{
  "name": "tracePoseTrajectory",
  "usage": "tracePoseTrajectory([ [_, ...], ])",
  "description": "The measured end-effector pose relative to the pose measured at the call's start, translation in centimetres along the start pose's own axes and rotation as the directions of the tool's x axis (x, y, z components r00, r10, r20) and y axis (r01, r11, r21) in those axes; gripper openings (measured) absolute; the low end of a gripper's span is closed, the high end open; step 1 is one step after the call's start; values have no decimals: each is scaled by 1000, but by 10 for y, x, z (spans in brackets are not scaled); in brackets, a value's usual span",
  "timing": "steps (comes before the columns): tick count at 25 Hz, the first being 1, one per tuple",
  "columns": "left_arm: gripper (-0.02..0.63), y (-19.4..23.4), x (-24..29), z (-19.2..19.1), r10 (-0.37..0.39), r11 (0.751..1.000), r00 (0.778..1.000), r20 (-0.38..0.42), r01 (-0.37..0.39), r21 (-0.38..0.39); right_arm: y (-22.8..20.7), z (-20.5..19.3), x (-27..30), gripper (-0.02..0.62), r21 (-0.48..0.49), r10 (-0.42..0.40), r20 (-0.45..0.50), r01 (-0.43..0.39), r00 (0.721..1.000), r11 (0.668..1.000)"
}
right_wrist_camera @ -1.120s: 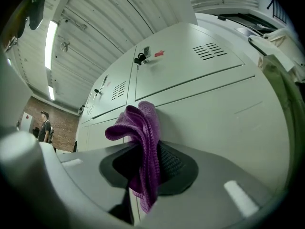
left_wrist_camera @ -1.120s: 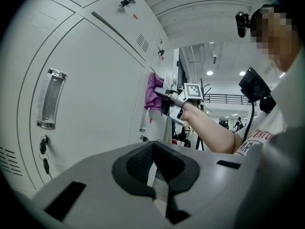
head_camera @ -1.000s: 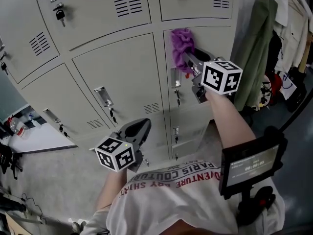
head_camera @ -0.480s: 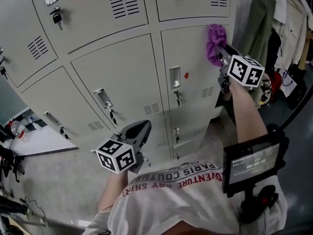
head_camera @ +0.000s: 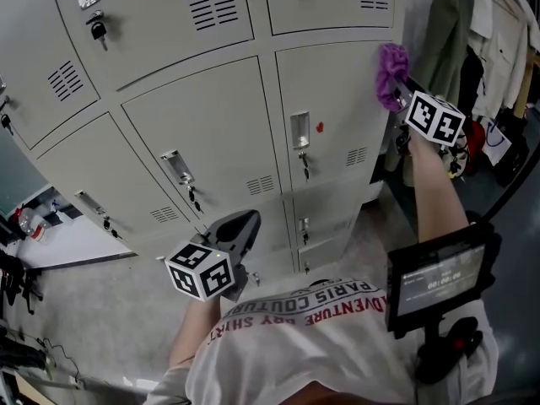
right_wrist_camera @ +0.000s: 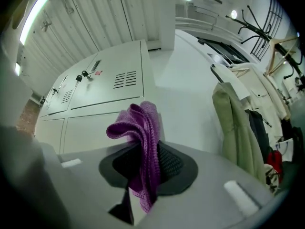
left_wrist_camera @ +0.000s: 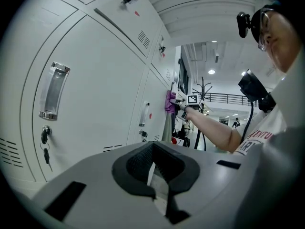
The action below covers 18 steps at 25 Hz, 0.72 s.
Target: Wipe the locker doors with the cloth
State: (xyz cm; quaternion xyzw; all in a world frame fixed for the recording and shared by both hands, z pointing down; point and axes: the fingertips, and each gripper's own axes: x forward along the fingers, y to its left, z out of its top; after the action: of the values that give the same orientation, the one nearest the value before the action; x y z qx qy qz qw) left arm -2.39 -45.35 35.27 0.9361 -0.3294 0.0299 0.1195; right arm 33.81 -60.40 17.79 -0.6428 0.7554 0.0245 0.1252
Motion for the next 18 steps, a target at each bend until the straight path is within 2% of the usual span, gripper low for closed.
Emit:
tracePoseTrajectory([
  [3, 0, -1, -2, -2, 6, 1000, 1000, -4, -6, -4, 22, 4, -11, 77, -4, 41, 34, -41, 999, 999],
  [8, 0, -4, -4, -8, 12, 1000, 1000, -11, -12, -7, 99, -4, -29, 77, -4, 214, 52, -214, 976, 977],
  [13, 0, -8, -11, -16, 18, 1000, 999, -28, -18, -16, 176, -46, -42, 77, 28, 361, 14, -361, 932, 932],
  [18, 0, -11, -14, -13, 20, 1000, 1000, -20, -21, -17, 223, -83, -37, 77, 48, 428, -51, -426, 902, 904],
])
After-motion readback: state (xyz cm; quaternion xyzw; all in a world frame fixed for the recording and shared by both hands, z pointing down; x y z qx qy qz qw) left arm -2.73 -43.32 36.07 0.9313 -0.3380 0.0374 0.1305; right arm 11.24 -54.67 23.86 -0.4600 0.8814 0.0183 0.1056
